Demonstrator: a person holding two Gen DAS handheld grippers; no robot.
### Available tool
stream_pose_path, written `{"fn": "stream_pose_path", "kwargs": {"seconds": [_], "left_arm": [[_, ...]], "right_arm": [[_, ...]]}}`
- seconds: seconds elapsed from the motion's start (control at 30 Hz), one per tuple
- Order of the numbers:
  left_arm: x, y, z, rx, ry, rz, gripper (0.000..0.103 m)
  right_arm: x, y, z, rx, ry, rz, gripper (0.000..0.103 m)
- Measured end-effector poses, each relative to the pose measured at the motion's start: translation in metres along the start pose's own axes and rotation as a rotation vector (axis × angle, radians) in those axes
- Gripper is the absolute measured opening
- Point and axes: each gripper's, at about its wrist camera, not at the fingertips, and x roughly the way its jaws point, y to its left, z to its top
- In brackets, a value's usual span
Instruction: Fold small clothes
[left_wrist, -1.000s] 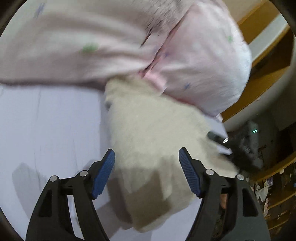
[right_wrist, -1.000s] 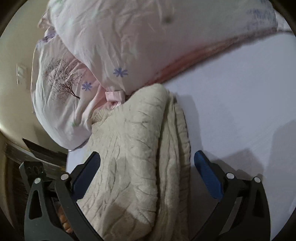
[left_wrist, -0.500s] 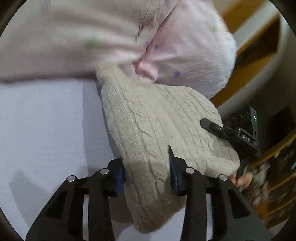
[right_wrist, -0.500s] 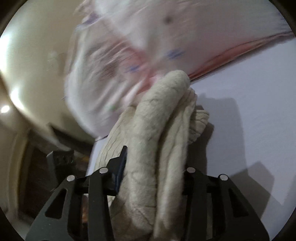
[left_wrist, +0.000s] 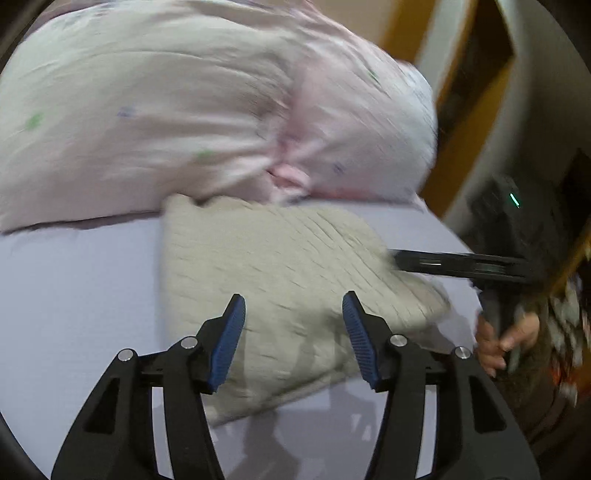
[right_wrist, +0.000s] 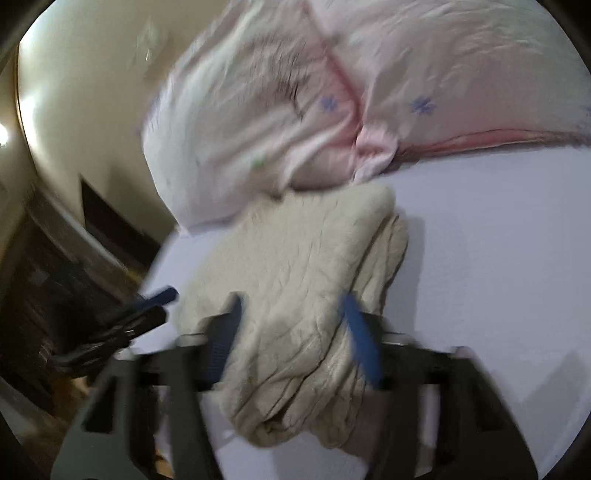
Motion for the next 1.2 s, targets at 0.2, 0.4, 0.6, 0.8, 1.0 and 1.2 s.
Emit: {"fn": "stream_pose_path", "kwargs": {"seconds": [0.2, 0.4, 0.6, 0.8, 1.0, 1.2], "left_arm": [[0.019, -0.012, -0.021, 0.126, 0.097, 0.031, 0.048], [0.009, -0.021, -0.045, 0.219, 0.118, 0.068, 0.048], [-0.023, -0.009, -0.050, 0.085, 0.029, 0.037, 0.072], [-0.034, 0.026, -0.059, -0.164, 0.064, 0.119, 0.094], [-0.017, 0.030, -0.074, -0.214, 0.183, 0.241, 0.098], [-0.006, 0.022, -0.079, -0.170, 0.210, 0.304, 0.102]], "right_arm": [[-0.005, -0.023, -0.001, 0.051, -0.057, -0.104, 0.010], [-0.001, -0.003, -0.015, -0.012, -0.037, -0.219, 0.014], [-0.044, 0.015, -0.024, 0.020, -0.171, -0.168, 0.066], [-0.056, 0.030, -0.045, 0.007, -0.157, -0.252, 0.095], [-0.044, 0.018, -0.072, 0.146, -0.048, -0.188, 0.095], [-0.006, 0.048, -0.090, 0.014, 0.054, -0.328, 0.101]]}}
